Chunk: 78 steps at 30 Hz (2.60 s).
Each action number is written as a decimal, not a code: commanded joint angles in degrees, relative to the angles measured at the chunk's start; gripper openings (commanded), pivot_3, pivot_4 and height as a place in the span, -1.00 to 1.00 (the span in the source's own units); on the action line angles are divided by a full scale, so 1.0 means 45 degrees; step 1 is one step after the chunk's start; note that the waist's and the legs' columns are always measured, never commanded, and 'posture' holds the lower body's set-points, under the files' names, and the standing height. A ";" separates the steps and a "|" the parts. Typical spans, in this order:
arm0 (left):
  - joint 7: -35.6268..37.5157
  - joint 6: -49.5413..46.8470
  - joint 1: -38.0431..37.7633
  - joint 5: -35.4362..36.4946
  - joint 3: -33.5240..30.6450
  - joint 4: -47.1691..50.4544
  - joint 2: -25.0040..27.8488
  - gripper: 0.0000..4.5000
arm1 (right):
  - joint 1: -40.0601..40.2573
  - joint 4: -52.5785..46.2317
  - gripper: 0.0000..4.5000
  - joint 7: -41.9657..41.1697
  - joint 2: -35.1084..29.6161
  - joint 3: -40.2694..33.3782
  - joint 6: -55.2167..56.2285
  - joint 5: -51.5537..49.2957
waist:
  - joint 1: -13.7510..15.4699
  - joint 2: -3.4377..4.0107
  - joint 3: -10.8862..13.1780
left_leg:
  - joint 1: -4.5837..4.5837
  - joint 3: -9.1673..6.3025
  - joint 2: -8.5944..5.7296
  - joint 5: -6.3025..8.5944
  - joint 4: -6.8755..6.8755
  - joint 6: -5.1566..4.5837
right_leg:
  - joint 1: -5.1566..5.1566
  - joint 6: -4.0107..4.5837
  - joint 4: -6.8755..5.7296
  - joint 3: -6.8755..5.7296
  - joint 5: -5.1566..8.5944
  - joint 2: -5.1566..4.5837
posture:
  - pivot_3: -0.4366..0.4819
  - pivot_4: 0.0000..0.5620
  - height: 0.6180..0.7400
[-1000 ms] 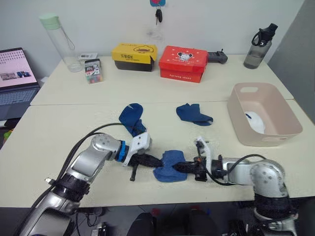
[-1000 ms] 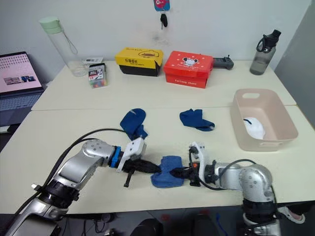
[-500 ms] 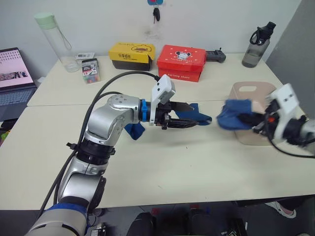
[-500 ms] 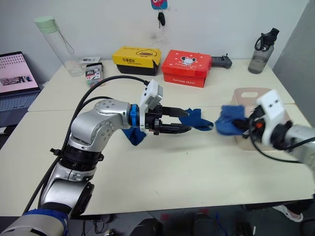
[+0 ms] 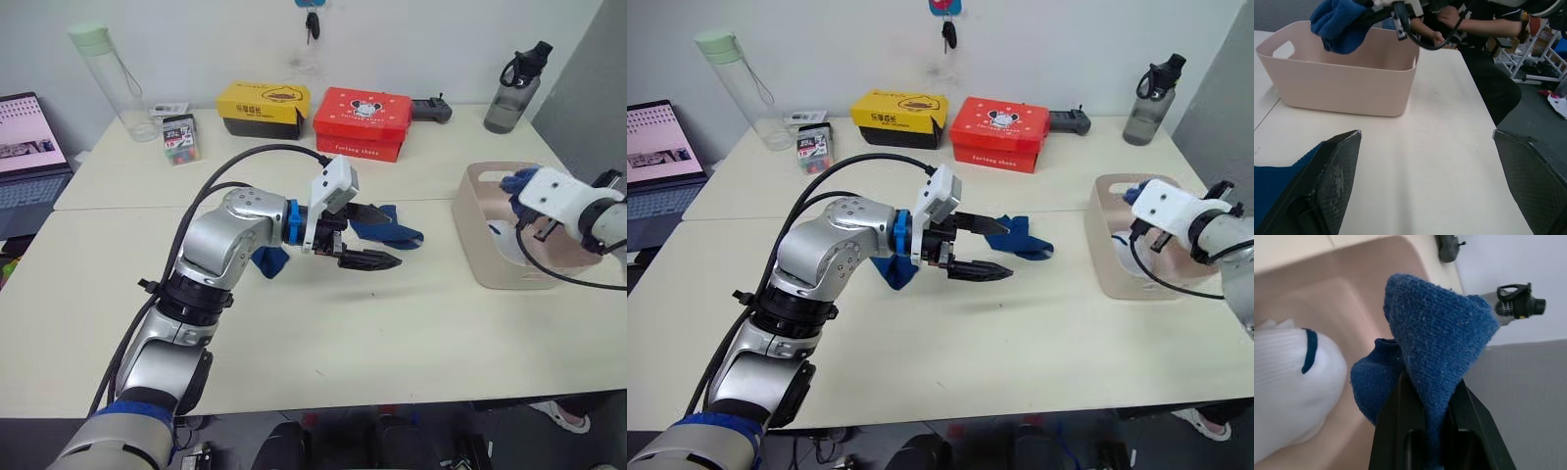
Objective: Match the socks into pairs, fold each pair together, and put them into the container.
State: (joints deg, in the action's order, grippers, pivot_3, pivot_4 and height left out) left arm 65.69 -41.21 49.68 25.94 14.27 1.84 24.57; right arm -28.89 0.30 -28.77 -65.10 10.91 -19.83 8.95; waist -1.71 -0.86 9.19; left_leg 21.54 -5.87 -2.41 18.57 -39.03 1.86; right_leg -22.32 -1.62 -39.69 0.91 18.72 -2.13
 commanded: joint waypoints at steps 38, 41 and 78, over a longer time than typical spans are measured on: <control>0.0064 0.0648 -0.0100 -0.0391 0.0367 0.0094 -0.0098 1.00 | 0.0661 -0.2011 0.56 -0.8432 -0.0789 -0.2194 -0.1235 -0.0382 | 0.0053 0.0003 -0.0001 | -0.0002 -0.0023 0.0001 -0.0002 -0.0043 0.0002 | 0.0006 0.0001 -0.0049 -0.0020 -0.0001 0.0000 | -0.05 -0.47 1.00; 0.0100 0.0647 -0.0111 -0.0402 0.0379 0.0088 -0.0092 1.00 | 0.0891 -0.2307 0.56 -0.8410 -0.1007 -0.2398 -0.1392 -0.0603 | 0.0057 0.0003 -0.0002 | 0.0009 -0.0034 -0.0001 -0.0001 -0.0075 0.0000 | 0.0012 0.0001 -0.0050 -0.0029 -0.0001 -0.0001 | -0.05 -0.47 1.00; -0.1998 0.3889 -1.1067 0.0173 -0.6789 0.1600 0.3843 1.00 | 0.5519 -0.7898 0.99 -0.1822 0.8092 -0.2498 -0.4435 -0.5730 | 0.0177 0.0025 -0.0010 | 0.0031 -0.0107 -0.0006 0.0004 -0.0113 0.0000 | 0.0000 -0.0001 -0.0065 -0.0071 -0.0012 -0.0013 | -0.05 -0.47 1.00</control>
State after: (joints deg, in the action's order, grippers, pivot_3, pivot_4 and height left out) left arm 57.67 -23.80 -0.06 24.80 -13.61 5.20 41.81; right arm -3.41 -31.80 -37.38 -28.88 1.01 -40.31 -15.22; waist -0.91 -0.74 9.14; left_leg 21.66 -6.36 -2.43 18.59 -39.56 1.86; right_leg -22.29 -1.61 -40.01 0.58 18.66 -2.18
